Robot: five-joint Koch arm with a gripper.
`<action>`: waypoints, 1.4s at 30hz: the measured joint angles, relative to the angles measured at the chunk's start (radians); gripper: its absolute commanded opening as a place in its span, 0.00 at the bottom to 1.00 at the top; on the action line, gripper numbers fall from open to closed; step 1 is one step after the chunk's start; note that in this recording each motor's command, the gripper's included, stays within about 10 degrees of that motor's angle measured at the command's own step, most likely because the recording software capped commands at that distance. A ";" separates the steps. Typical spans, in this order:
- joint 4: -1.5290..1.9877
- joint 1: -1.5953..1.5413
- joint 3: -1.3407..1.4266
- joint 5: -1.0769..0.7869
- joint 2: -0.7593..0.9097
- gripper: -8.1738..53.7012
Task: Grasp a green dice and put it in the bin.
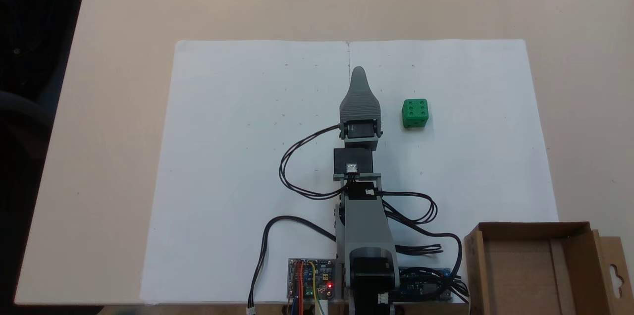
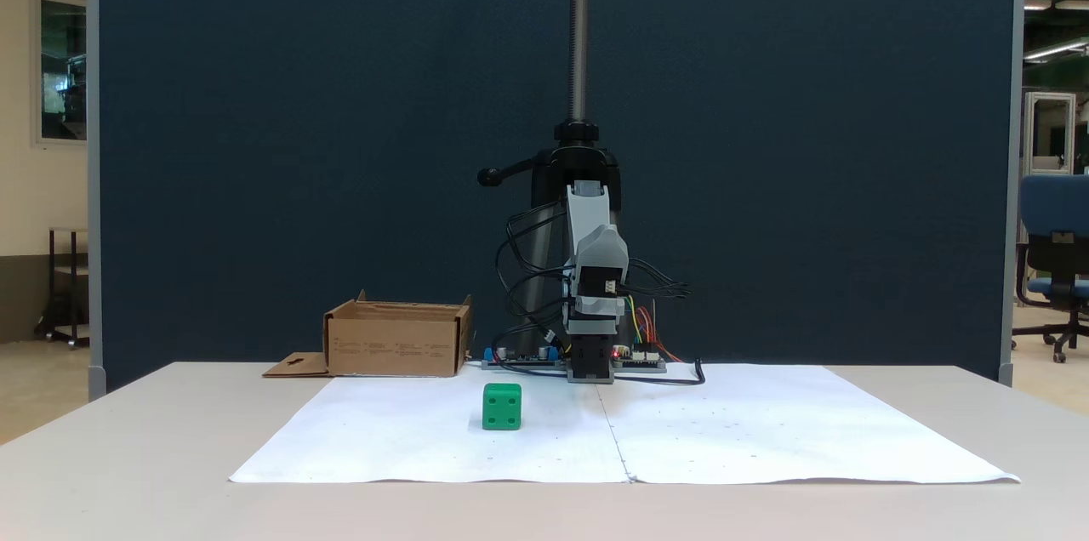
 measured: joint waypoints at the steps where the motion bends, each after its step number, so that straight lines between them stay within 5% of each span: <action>1: 0.017 0.000 0.000 0.000 0.000 0.83; 42: 0.118 0.000 0.000 0.000 0.000 0.85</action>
